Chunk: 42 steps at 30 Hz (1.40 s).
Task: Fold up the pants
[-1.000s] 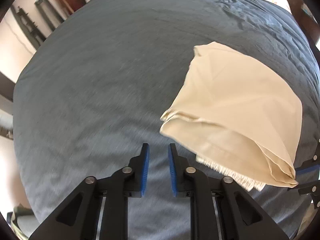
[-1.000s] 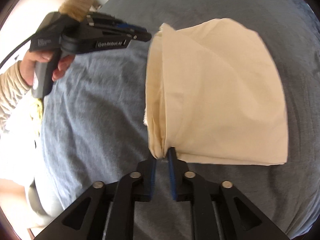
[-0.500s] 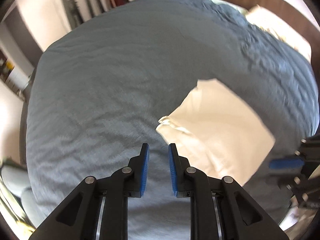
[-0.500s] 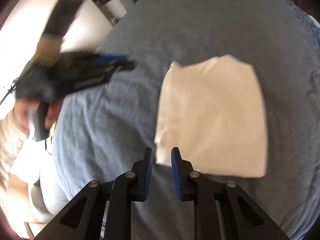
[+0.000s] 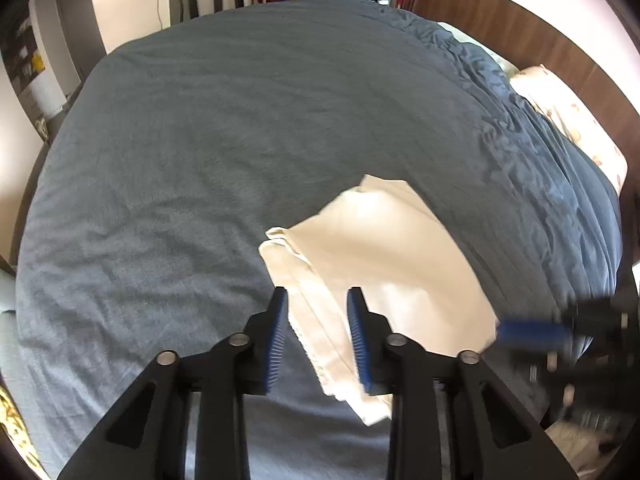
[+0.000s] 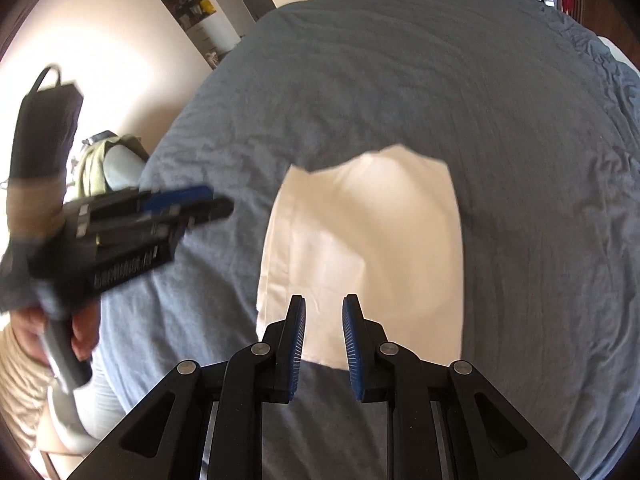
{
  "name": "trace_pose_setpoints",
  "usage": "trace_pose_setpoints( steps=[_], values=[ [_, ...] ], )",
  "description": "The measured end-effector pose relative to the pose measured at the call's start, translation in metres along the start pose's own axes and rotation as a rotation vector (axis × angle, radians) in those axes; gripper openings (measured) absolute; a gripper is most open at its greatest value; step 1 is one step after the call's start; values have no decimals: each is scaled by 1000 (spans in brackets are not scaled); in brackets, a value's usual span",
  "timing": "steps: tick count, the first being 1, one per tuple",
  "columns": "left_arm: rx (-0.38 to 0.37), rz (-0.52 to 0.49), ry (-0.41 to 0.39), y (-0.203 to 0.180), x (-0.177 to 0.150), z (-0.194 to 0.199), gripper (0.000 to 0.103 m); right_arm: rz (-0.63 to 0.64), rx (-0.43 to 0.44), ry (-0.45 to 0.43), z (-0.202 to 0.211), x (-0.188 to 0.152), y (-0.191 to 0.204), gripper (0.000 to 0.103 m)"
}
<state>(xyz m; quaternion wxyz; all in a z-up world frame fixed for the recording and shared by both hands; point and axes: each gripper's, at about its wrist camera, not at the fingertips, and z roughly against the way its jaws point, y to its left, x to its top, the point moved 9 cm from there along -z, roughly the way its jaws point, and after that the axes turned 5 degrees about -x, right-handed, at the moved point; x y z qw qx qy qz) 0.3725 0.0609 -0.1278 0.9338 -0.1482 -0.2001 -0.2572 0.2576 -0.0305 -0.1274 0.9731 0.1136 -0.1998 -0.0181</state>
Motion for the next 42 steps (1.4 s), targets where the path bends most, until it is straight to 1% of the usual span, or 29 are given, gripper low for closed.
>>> trace_pose_setpoints(
  steps=[1,2,4,6,10,13,14,16,17,19,21,22,24,26,28,31,34,38,42],
  values=[
    [-8,15,8,7,2,-6,32,-4,5,22,-7,-5,5,21],
    [-15,29,21,14,3,-12,32,-1,9,39,-14,-9,11,27],
    [-20,34,29,22,4,-19,32,1,2,59,-24,-16,19,33],
    [-37,24,41,25,2,-24,32,-9,13,67,-33,-22,29,33],
    [-54,-20,71,27,-6,-34,32,1,-11,75,-47,-32,44,33],
    [-66,-25,63,34,-6,-39,31,22,-15,78,-56,-38,57,33],
    [-62,-26,56,38,-4,-40,29,25,-19,76,-59,-38,59,33],
    [-40,-76,40,42,1,-41,28,15,-39,71,-61,-39,60,33],
    [-24,-136,38,43,3,-43,28,-5,-48,58,-60,-37,59,33],
    [-4,-216,50,46,5,-49,28,-22,-96,22,-59,-32,59,33],
    [-15,-281,46,49,10,-55,28,-50,-199,-27,-59,-25,58,33],
    [-26,-298,41,49,13,-57,28,-65,-246,-50,-58,-22,59,33],
    [-50,-354,33,49,18,-64,28,-107,-337,-116,-54,-18,60,37],
    [-65,-420,38,47,20,-73,29,-138,-400,-176,-50,-16,64,43],
    [-91,-474,56,44,18,-83,28,-139,-445,-212,-53,-15,71,43],
    [-115,-527,62,44,16,-96,28,-147,-492,-201,-70,-17,72,43],
    [-131,-523,44,50,20,-105,28,-174,-566,-202,-79,-20,67,43],
    [-191,-525,45,48,20,-116,28,-144,-701,-242,-80,-17,70,43],
    [-206,-579,57,42,12,-129,28,-138,-760,-207,-89,-23,71,43]
  ],
)
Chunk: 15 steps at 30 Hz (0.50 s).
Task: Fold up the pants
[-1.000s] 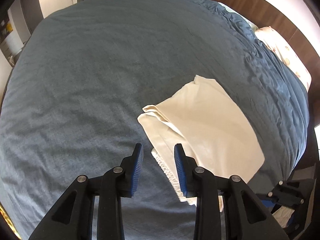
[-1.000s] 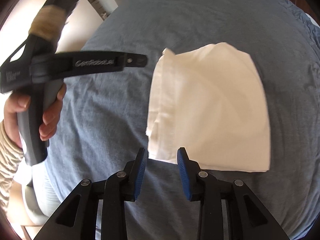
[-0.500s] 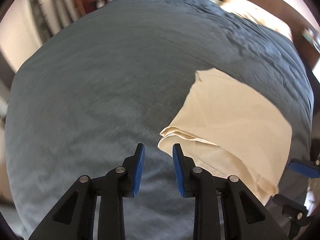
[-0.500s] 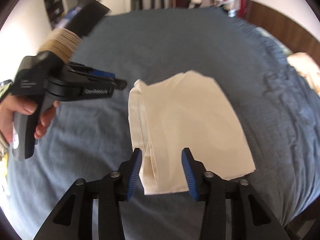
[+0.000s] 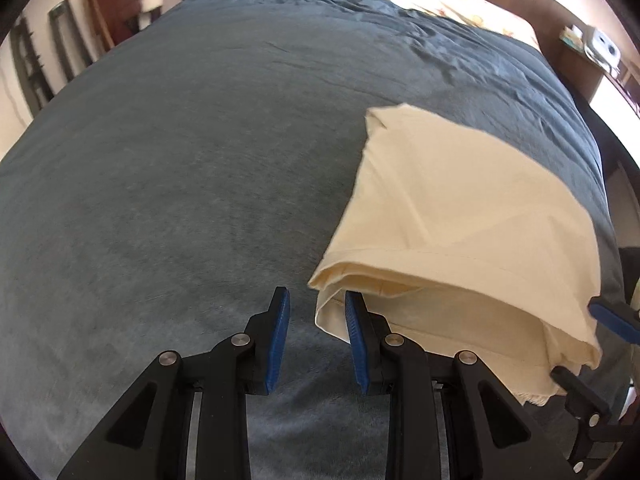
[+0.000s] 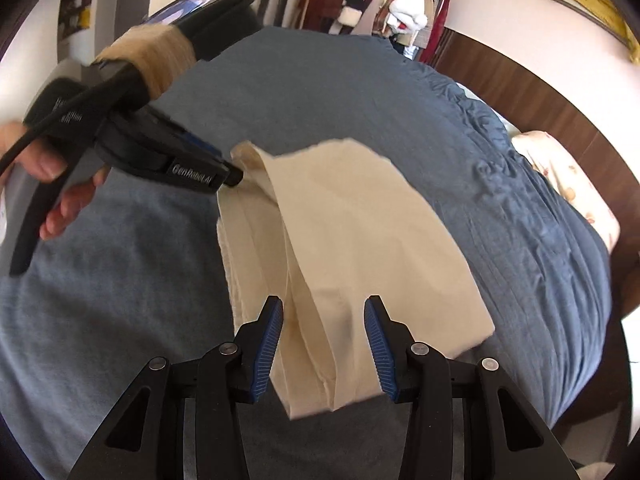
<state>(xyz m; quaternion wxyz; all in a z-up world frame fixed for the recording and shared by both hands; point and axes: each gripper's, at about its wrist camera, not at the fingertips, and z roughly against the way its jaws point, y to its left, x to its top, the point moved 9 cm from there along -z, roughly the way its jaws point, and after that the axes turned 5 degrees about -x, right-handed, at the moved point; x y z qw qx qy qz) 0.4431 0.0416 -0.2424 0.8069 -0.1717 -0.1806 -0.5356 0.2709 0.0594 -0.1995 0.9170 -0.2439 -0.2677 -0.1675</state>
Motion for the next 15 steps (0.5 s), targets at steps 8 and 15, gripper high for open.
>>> trace_pose_setpoints(
  steps=[8,15],
  values=[
    [4,39,-40,3,-5,-5,7,31,-74,26,0,-21,-4,43],
    [48,89,-67,12,-8,-1,4,10,-3,118,-2,-38,3,43]
  ],
)
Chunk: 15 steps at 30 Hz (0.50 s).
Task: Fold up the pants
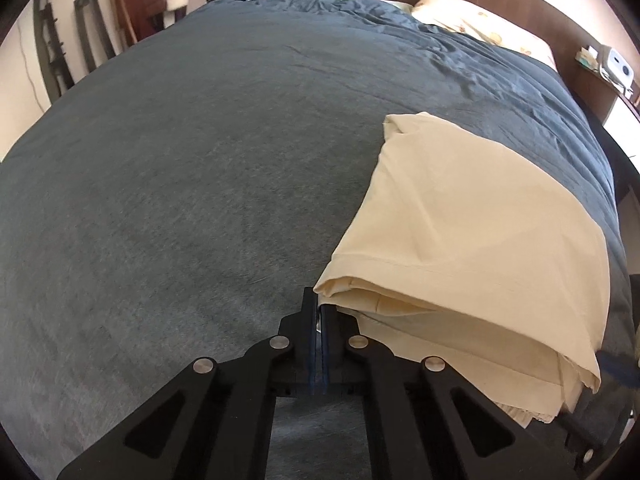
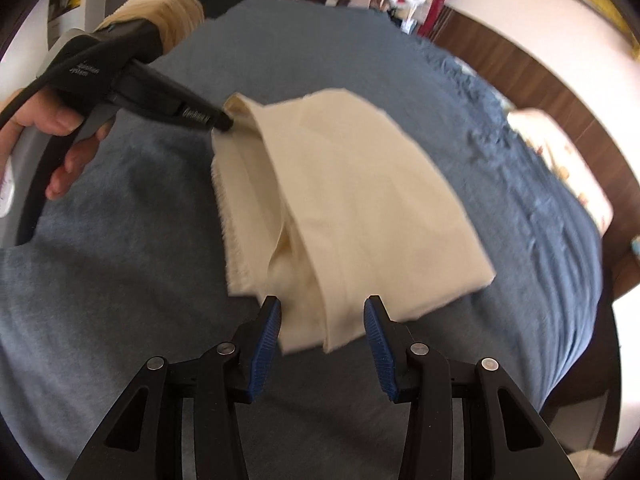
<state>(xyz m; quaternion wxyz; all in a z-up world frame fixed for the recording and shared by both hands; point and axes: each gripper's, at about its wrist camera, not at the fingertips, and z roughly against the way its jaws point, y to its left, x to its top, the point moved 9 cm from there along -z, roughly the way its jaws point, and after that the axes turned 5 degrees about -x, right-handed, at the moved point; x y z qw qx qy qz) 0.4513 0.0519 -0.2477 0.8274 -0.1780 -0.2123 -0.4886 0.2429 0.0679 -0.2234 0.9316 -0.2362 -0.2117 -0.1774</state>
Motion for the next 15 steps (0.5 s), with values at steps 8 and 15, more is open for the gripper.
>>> trace_pose_setpoints(
  steps=[8,15],
  values=[
    [5,50,10,5,-8,3,4,-9,-20,-119,20,16,-5,43],
    [5,45,6,6,-5,4,4,47,-55,-51,-4,8,1,43]
  ],
)
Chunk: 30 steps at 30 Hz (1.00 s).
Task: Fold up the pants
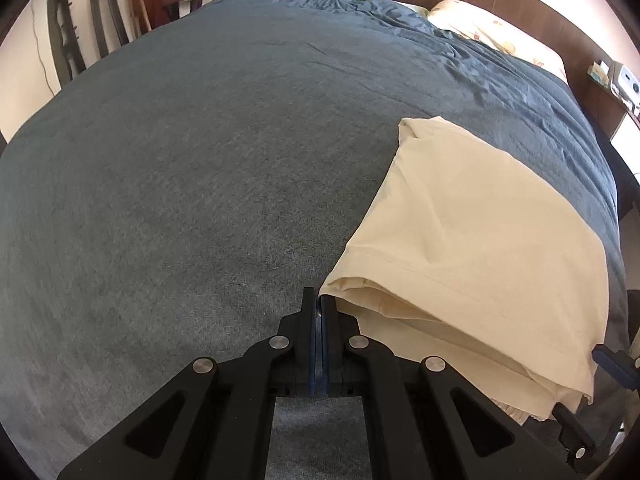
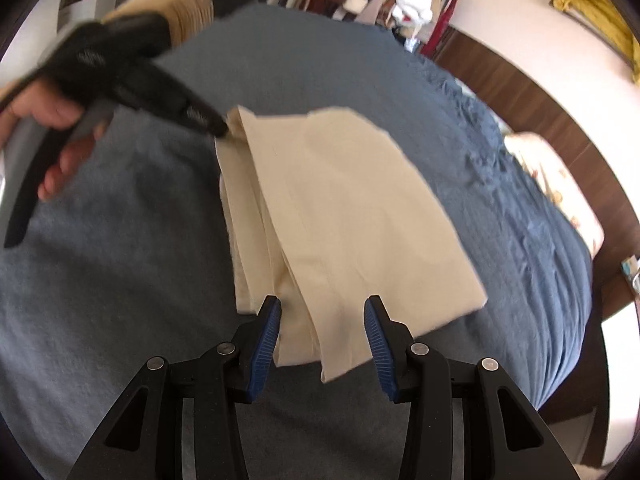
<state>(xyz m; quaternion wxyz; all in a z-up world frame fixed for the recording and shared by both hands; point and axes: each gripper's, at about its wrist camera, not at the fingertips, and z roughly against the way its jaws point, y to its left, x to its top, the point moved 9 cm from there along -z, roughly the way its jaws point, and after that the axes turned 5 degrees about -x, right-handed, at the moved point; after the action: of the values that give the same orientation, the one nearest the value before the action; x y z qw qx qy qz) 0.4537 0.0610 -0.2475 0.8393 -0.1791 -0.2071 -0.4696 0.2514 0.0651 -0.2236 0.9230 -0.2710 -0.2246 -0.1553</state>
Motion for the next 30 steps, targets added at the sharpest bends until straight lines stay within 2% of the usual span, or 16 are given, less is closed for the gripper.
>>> trace_pose_setpoints(
  steps=[6,10,13,16,18,19,24,30],
  values=[
    [20,-17,13,-4,-9,-5,4,25,6,20,1,-11,-1,43],
    [1,28,14,3,-13,-7,6,4,14,106,-14,-21,-6,43],
    [18,15,17,2,-14,-8,7,4,21,110,-15,-21,-6,43],
    [38,3,25,1,-14,-7,15,3,37,123,-12,-24,-4,43],
    [70,-3,21,3,-16,-1,39,-8,77,162,-9,-27,-4,43],
    [77,-2,24,2,-19,3,42,-7,90,176,-7,-28,-4,43],
    [109,75,57,1,-32,34,42,34,194,167,16,-26,2,43],
    [185,244,-46,-7,-15,102,42,44,345,95,36,-3,-21,43]
  ],
)
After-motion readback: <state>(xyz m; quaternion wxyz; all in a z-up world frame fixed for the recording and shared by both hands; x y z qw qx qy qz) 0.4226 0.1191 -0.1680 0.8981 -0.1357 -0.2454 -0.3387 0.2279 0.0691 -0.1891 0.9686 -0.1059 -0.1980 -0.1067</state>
